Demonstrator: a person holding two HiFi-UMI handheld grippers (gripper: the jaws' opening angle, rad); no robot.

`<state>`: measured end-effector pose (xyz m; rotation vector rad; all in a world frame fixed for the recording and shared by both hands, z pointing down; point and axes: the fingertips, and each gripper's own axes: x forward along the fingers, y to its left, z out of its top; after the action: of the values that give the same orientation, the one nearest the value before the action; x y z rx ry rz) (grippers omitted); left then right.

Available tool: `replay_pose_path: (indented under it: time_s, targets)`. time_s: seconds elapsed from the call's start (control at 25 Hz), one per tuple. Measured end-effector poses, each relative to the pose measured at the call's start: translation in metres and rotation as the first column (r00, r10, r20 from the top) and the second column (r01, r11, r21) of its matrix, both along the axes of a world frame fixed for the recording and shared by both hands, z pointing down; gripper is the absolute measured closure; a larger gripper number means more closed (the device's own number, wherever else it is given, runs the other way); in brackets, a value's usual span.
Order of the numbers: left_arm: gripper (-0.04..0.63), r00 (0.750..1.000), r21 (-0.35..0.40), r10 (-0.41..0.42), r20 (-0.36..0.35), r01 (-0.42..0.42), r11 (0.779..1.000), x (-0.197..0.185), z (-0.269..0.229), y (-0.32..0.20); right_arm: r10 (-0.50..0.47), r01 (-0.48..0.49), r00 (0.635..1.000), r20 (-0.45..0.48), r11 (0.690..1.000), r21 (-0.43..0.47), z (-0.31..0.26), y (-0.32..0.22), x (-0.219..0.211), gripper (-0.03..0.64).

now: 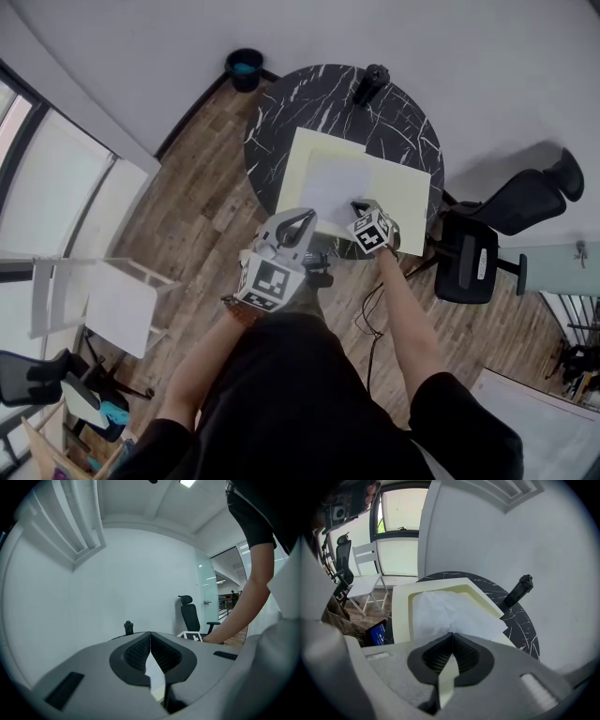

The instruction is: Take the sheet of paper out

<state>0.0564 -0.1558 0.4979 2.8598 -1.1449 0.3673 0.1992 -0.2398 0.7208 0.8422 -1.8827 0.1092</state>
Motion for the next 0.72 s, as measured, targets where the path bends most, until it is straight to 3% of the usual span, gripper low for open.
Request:
replay_pose_path:
  time_s: [0.72]
  targets:
    - [0.592,1.000,0.037,-0.015,-0.004,0.015,0.999,-0.012,-0.010,0.021,0.054,-0.055,0.998,0.014,0.991,0.119,-0.034,0.011,0.003,0.617]
